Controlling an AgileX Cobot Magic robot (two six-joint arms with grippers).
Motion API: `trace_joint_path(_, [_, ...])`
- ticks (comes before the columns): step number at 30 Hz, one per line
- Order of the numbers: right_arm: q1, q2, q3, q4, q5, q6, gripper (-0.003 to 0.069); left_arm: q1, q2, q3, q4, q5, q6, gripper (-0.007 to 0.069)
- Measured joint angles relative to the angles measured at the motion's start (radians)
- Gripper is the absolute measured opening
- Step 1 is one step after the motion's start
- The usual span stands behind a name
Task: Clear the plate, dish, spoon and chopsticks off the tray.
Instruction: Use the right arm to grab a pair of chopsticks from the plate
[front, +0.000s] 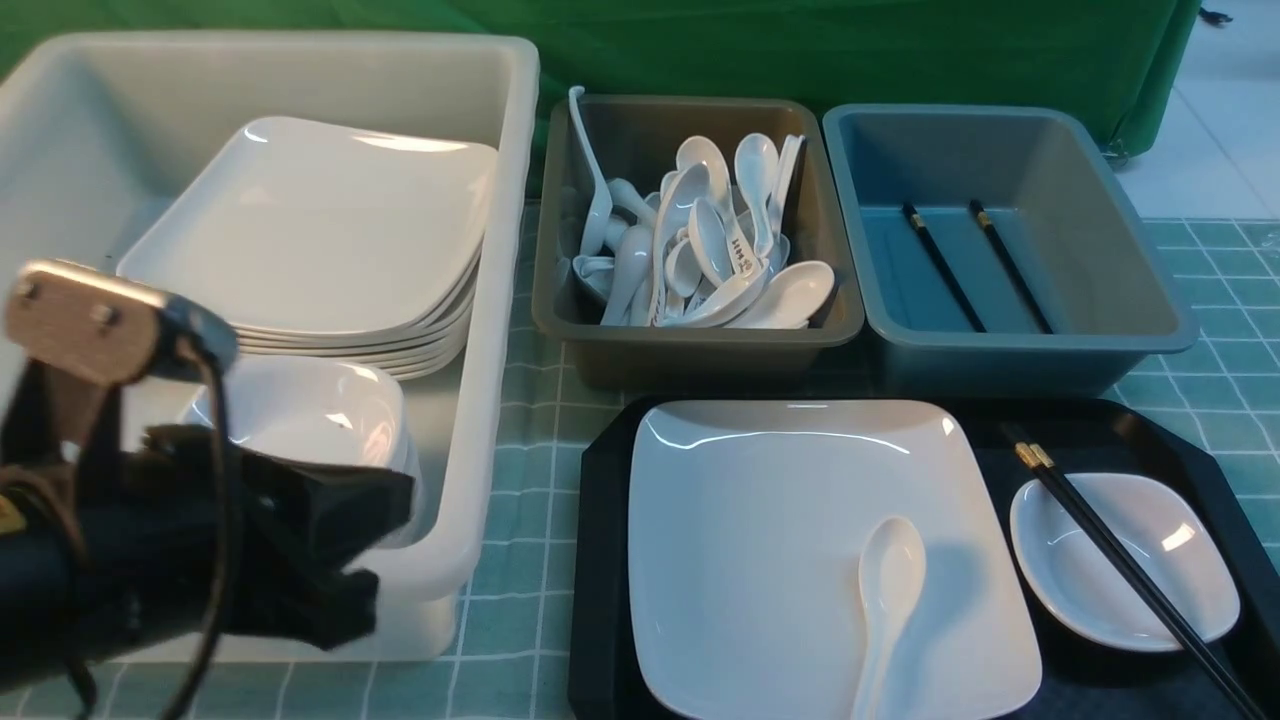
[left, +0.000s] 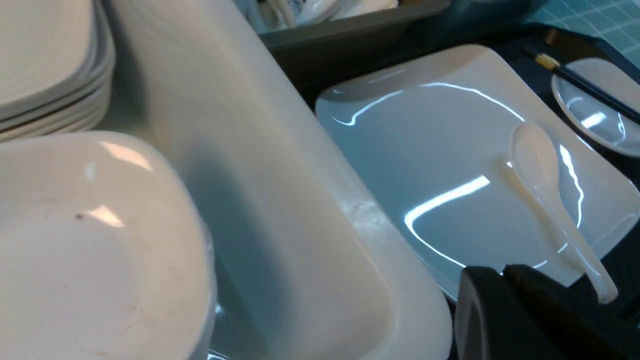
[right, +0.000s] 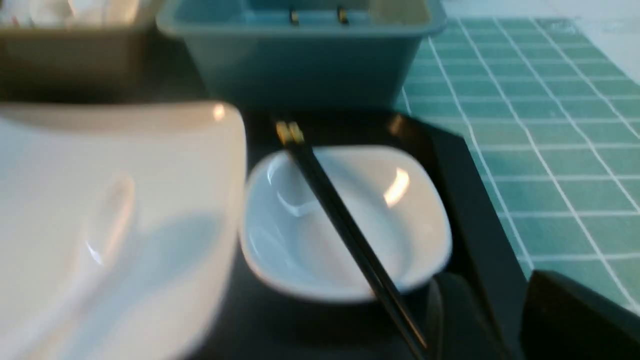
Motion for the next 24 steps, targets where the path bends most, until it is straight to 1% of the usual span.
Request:
trace_joint_path(3, [0.000,0.000,0.000,0.064,-0.087,0.160,0.0242,-0.020,0.002,0.000,0.000,0.000,0.033,0.0017])
trace_joint_path(4, [0.000,0.000,0.000,0.091,-0.147,0.265,0.0242,-0.020,-0.006,0.000,0.000,0.002,0.038,0.0017])
trace_joint_path(5, [0.000,-0.001,0.000,0.101,-0.181,0.333,0.0242,-0.020,-0.015,0.000,0.000,0.002,0.042,0.0017])
trace_joint_path(6, [0.000,-0.001,0.000,0.101,-0.181,0.344,0.0242,-0.020,-0.017,0.000,0.000,0.002,0.042,0.0017])
trace_joint_path(7, [0.000,0.000,0.000,0.107,-0.222,0.409,0.0242,-0.020,-0.036,0.000,0.000,0.003,0.047,0.0017])
trace_joint_path(9, [0.003,-0.001,0.000,0.112,-0.249,0.463,0.0239,-0.020,-0.065,0.000,0.000,0.004,0.049,0.0017])
trace_joint_path(10, [0.010,-0.001,-0.002,0.114,-0.238,0.482,0.0233,-0.020,-0.080,0.000,0.000,0.006,0.050,0.0017])
trace_joint_path(11, [0.020,0.006,-0.014,0.116,-0.188,0.492,0.0215,-0.020,-0.093,0.000,0.000,0.009,0.050,0.0017])
trace_joint_path(12, [0.034,0.020,-0.033,0.116,-0.147,0.483,0.0202,-0.020,-0.105,0.000,0.000,0.010,0.050,0.0017])
trace_joint_path(13, [0.053,0.048,-0.068,0.117,-0.094,0.446,0.0188,-0.020,-0.112,0.000,0.000,0.010,0.050,0.0017])
trace_joint_path(15, [0.104,0.157,-0.178,0.116,0.038,0.319,0.0174,-0.020,-0.121,-0.001,0.000,0.012,0.050,0.0017])
trace_joint_path(16, [0.116,0.169,-0.202,0.116,0.051,0.291,0.0174,-0.020,-0.123,-0.001,-0.001,0.013,0.050,0.0017])
trace_joint_path(17, [0.162,0.301,-0.299,0.112,0.163,0.183,0.0173,-0.020,-0.123,-0.001,-0.001,0.019,0.050,0.0017])
trace_joint_path(19, [0.213,0.467,-0.417,0.104,0.279,0.067,0.0174,-0.020,-0.123,-0.001,-0.003,0.022,0.050,0.0017])
trace_joint_path(20, [0.221,0.501,-0.439,0.103,0.299,0.037,0.0175,-0.020,-0.123,-0.001,-0.003,0.022,0.050,0.0017])
trace_joint_path(22, [0.252,0.686,-0.550,0.083,0.389,-0.041,0.0181,-0.020,-0.129,-0.001,-0.004,0.024,0.050,0.0017])
trace_joint_path(24, [0.258,0.841,-0.638,0.051,0.444,-0.099,0.0194,-0.020,-0.146,-0.001,-0.010,0.038,0.050,0.0017])
